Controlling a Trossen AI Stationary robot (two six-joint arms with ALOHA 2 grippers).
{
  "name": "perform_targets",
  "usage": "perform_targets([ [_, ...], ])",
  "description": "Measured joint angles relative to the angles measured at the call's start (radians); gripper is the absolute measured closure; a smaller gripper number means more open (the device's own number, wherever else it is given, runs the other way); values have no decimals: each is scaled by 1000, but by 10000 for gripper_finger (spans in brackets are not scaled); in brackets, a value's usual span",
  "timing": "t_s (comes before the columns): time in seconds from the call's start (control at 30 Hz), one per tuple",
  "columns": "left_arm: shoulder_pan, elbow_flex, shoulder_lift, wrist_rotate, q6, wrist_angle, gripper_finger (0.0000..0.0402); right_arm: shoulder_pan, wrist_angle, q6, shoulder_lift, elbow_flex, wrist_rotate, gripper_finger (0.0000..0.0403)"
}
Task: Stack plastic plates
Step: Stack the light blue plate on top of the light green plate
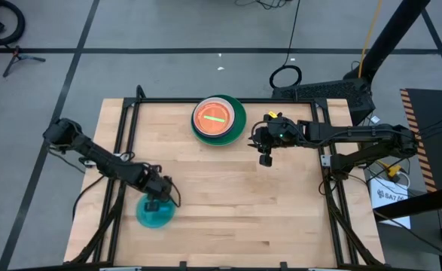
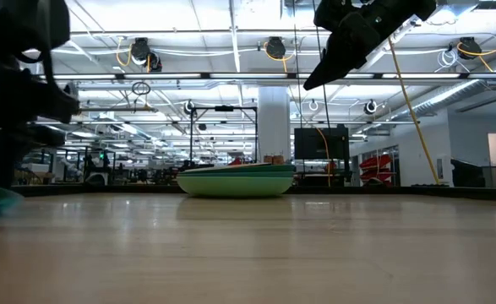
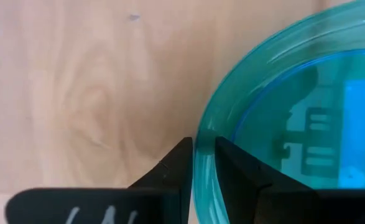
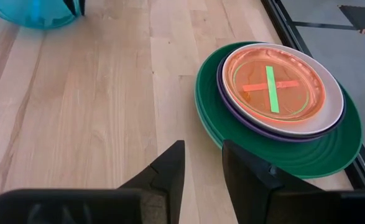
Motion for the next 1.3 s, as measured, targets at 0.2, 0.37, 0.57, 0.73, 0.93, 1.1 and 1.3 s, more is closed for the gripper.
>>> perform_targets([
  [0.2,62,0,0,-79,-77,-24,330,0,0,0,0,0,0,303],
  [0.37,121,0,0,-158,-162,-70,330,0,0,0,0,0,0,303],
  [0.57,176,9,1,-197,-186,-74,330,0,0,0,0,0,0,303],
  [0.73,202,40,1,-205,-125,-71,330,0,0,0,0,0,0,303],
  [0.93,232,55,-13,-221,-52,-59,330,0,-2,0,0,0,0,303],
  [1.1,266,55,-13,-223,-26,-10,330,0,-8,0,0,0,0,303],
  [1.3,240,56,-63,-220,151,182,330,0,-14,0,0,0,0,303],
])
